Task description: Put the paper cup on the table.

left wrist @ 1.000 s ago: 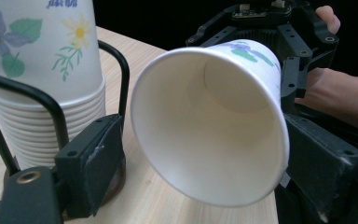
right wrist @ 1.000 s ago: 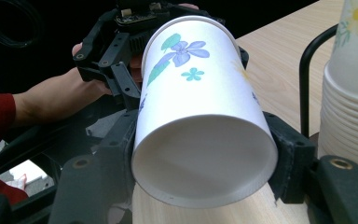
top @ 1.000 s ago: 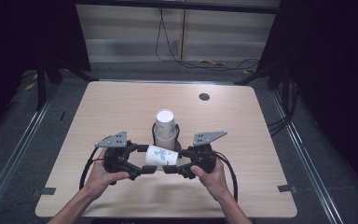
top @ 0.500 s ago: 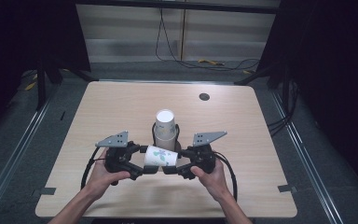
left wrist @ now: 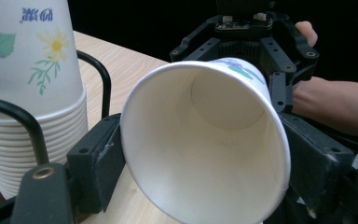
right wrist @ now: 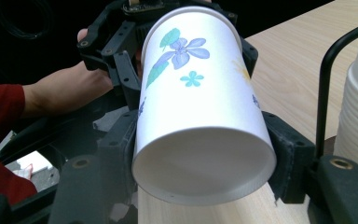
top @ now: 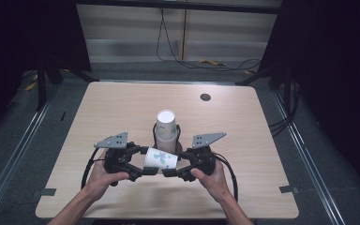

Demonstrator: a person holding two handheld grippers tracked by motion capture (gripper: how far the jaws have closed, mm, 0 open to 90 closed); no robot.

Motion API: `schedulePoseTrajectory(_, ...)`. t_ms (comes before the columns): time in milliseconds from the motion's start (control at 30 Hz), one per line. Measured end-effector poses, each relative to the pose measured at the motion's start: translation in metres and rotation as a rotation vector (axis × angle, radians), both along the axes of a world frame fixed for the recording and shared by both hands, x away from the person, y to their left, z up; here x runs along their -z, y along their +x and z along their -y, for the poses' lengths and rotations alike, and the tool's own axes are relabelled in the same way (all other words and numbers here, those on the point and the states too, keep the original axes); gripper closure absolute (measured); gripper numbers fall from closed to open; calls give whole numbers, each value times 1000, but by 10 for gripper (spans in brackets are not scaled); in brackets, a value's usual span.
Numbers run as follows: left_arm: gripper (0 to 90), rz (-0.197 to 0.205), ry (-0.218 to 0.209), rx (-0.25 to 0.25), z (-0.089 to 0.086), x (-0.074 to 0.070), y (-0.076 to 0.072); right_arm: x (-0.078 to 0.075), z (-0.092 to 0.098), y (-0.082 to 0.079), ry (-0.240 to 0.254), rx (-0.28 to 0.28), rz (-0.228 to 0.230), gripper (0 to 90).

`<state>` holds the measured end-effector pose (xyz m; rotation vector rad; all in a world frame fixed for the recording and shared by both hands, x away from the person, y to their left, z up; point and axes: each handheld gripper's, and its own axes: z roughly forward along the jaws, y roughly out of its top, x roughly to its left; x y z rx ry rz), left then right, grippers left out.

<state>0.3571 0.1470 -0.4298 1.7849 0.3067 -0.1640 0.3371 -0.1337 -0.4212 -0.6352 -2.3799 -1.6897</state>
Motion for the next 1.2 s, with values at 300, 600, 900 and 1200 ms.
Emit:
schedulePoseTrajectory(300,231,12,8,13,-2,-1,0,1,-1,1,-21,-23,-8,361)
schedulePoseTrajectory(600,253,37,22,8,-1,-2,-1,4,-7,0,-98,8,7,282)
schedulePoseTrajectory(900,254,42,34,-33,-5,0,1,2,-4,0,-111,71,22,191)
schedulePoseTrajectory(1200,254,24,56,-87,-20,3,4,1,1,-1,-122,117,31,153)
